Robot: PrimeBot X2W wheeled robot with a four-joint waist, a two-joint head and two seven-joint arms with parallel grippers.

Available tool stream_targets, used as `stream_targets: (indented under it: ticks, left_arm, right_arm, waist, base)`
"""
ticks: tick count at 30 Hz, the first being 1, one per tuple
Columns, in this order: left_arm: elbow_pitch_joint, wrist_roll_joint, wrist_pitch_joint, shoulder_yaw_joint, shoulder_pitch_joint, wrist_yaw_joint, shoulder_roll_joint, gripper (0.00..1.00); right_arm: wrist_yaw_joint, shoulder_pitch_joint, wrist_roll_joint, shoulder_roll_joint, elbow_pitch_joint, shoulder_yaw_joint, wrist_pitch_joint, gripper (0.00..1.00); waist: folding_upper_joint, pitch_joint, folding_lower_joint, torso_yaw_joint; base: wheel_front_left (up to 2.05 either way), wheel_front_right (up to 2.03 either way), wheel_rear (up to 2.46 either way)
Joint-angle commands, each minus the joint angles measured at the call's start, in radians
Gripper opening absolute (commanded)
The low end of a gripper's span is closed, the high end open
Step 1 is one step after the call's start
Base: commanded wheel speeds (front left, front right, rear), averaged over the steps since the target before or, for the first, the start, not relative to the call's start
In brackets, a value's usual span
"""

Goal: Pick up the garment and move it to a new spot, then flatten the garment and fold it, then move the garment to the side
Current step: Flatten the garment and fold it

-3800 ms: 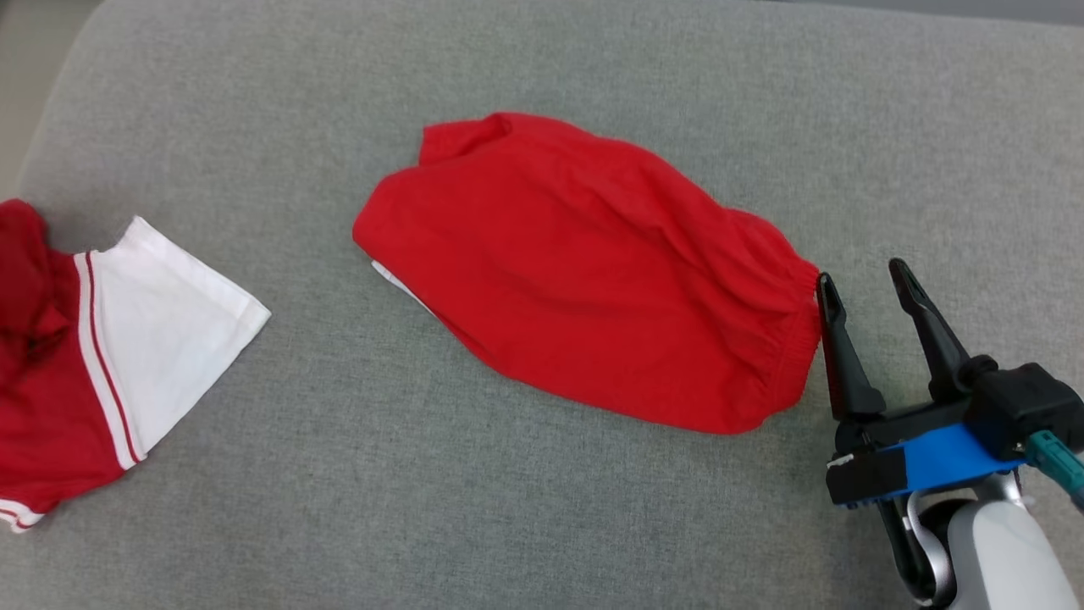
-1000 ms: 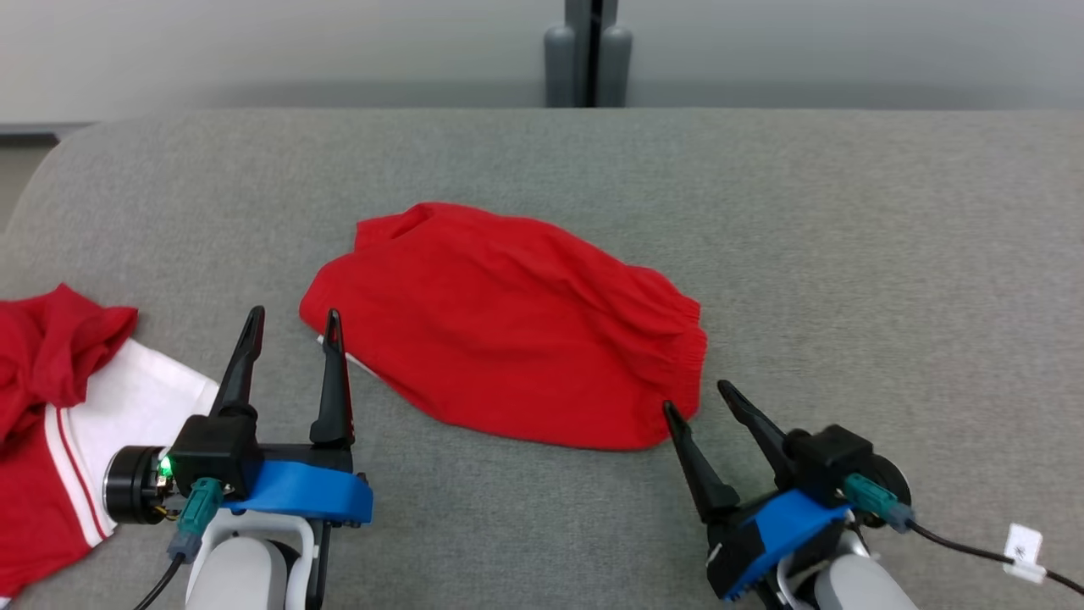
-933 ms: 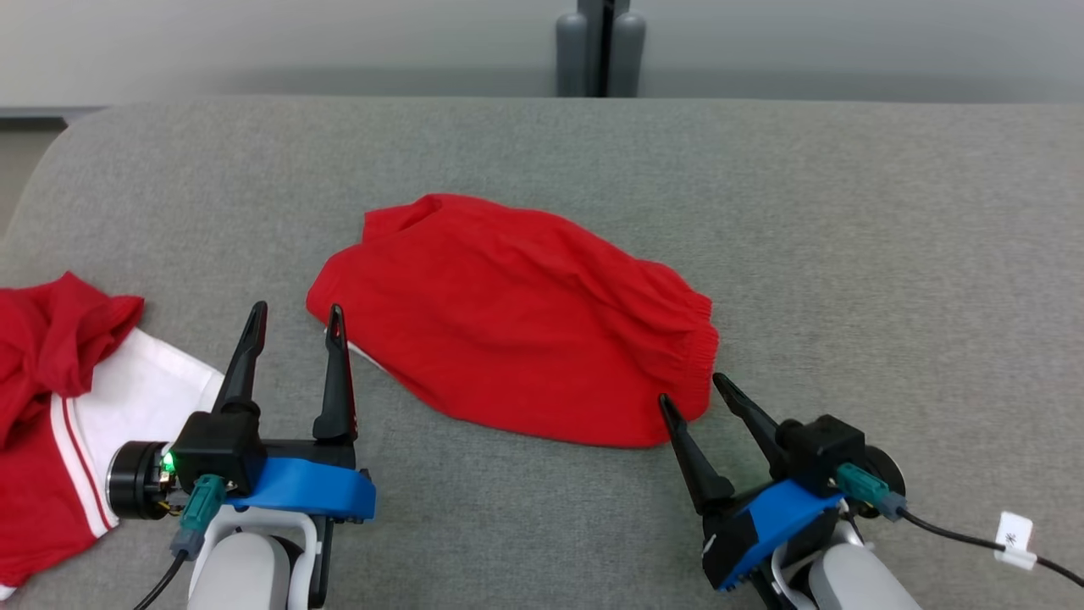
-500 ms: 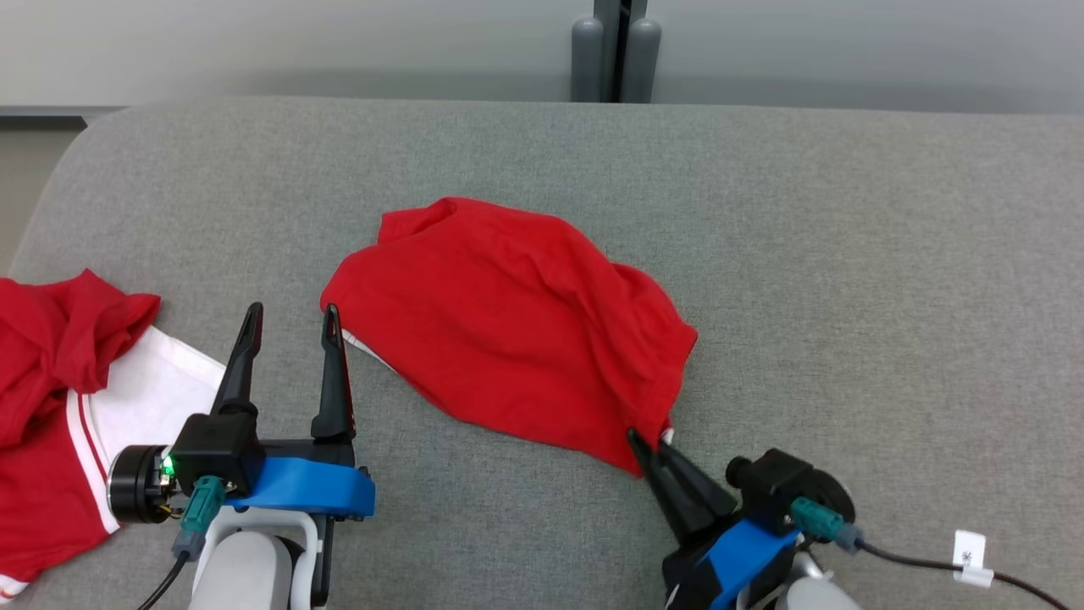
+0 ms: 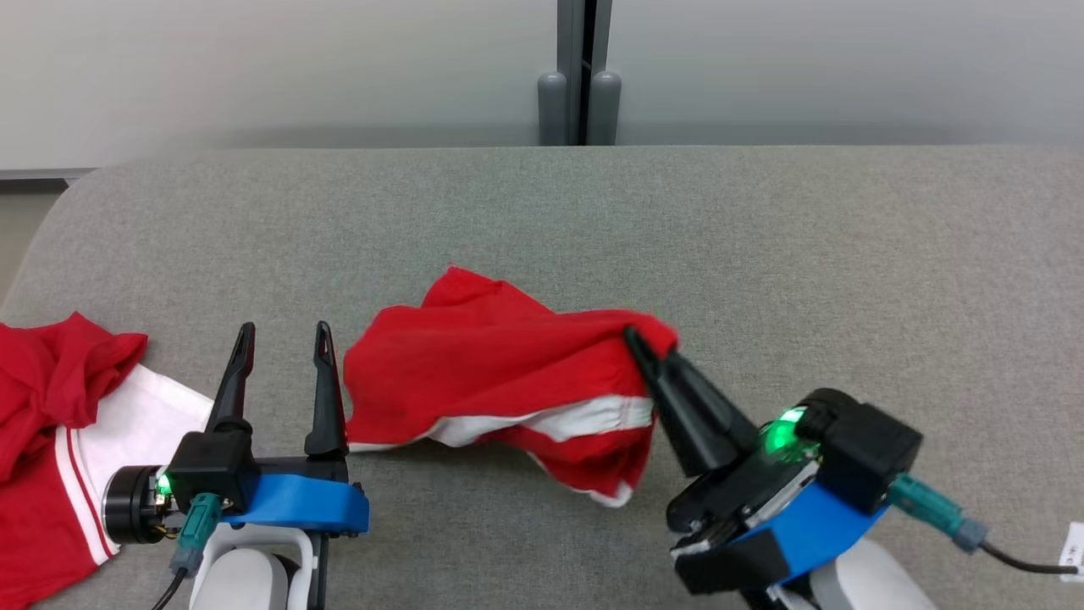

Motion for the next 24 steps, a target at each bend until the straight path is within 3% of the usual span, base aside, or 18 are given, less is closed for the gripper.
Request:
stream_targets:
  ticks: [1, 6, 20, 22, 23, 24]
  left_arm:
    - [-0.004, 0.0, -0.004, 0.002, 0.008, 0.006, 0.005, 1.0]
    - [-0.009, 0.002, 0.001, -0.016, -0.011, 0.003, 0.004, 1.0]
    - [0.003, -0.005, -0.004, -0.049, -0.093, 0.004, -0.008, 1.0]
    - [0.012, -0.005, -0.004, -0.053, -0.097, 0.005, -0.01, 1.0]
    - [0.015, -0.006, -0.005, -0.053, -0.097, 0.006, -0.01, 1.0]
    - [0.019, -0.006, -0.005, -0.053, -0.096, 0.006, -0.01, 1.0]
  right_arm:
    - [0.0, -0.009, 0.013, 0.005, 0.007, -0.03, -0.004, 0.0]
    - [0.0, -0.034, 0.03, 0.026, 0.136, -0.164, -0.014, 0.0]
    - [0.0, -0.206, 0.052, 0.023, 0.521, -0.337, -0.065, 0.0]
    - [0.0, -0.218, 0.045, 0.011, 0.564, -0.346, -0.075, 0.73]
    - [0.0, -0.219, 0.042, 0.008, 0.579, -0.346, -0.08, 1.0]
    - [0.0, -0.215, 0.037, 0.001, 0.589, -0.347, -0.085, 1.0]
  waist:
    - [0.0, 0.0, 0.0002, -0.002]
    - [0.0, 0.034, 0.0002, 0.014]
    - [0.0, 0.176, 0.0002, 0.05]
    - [0.0, 0.169, 0.0002, 0.05]
    - [0.0, 0.165, 0.0002, 0.048]
    - [0.0, 0.158, 0.0002, 0.046]
  base:
    - [0.0, 0.0, 0.0]
    - [0.0, 0.0, 0.0]
    - [0.0, 0.0, 0.0]
    - [0.0, 0.0, 0.0]
    - [0.0, 0.0, 0.0]
    - [0.0, 0.0, 0.0]
